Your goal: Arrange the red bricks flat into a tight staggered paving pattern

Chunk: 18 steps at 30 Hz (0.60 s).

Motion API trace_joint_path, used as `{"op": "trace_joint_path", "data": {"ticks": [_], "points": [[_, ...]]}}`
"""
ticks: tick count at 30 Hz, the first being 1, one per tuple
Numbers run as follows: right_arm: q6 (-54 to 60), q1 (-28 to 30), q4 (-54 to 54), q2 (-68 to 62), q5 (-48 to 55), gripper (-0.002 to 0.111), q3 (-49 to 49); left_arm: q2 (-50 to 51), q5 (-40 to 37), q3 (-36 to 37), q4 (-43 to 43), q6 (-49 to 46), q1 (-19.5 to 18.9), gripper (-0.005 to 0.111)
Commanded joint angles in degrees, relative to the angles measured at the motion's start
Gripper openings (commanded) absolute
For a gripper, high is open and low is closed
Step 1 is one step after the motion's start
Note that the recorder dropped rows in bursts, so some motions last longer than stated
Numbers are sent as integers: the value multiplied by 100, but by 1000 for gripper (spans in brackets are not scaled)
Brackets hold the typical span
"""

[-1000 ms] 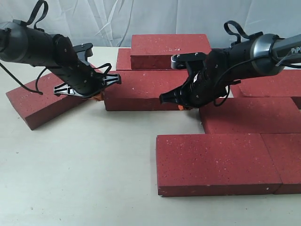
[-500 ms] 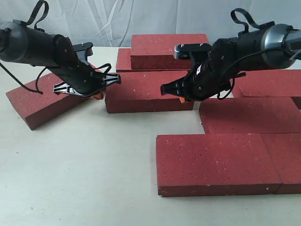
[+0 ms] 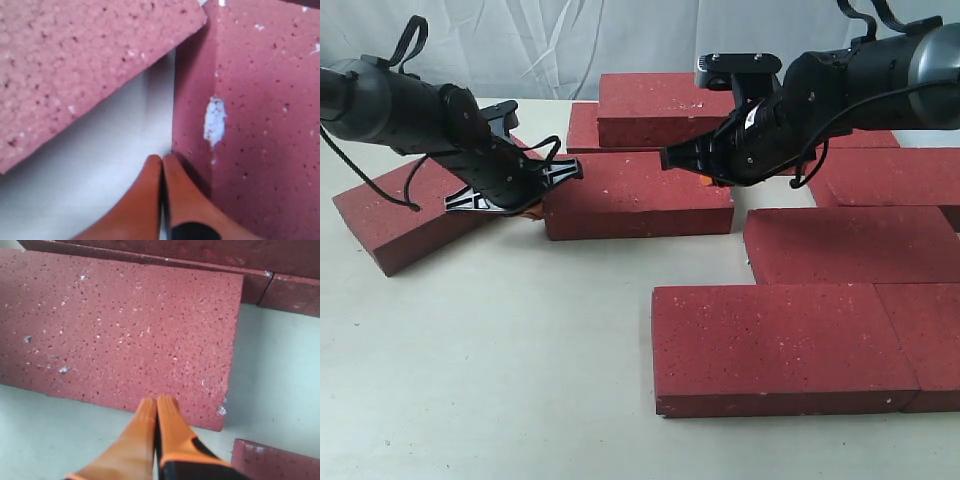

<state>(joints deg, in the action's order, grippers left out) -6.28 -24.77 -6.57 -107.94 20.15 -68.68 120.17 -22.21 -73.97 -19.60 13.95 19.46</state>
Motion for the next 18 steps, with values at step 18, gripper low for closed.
{"op": "trace_joint_path", "data": {"ticks": [18], "points": [[7, 7, 0, 42, -48, -1, -27, -20, 773, -16, -290, -66, 591, 0]]}}
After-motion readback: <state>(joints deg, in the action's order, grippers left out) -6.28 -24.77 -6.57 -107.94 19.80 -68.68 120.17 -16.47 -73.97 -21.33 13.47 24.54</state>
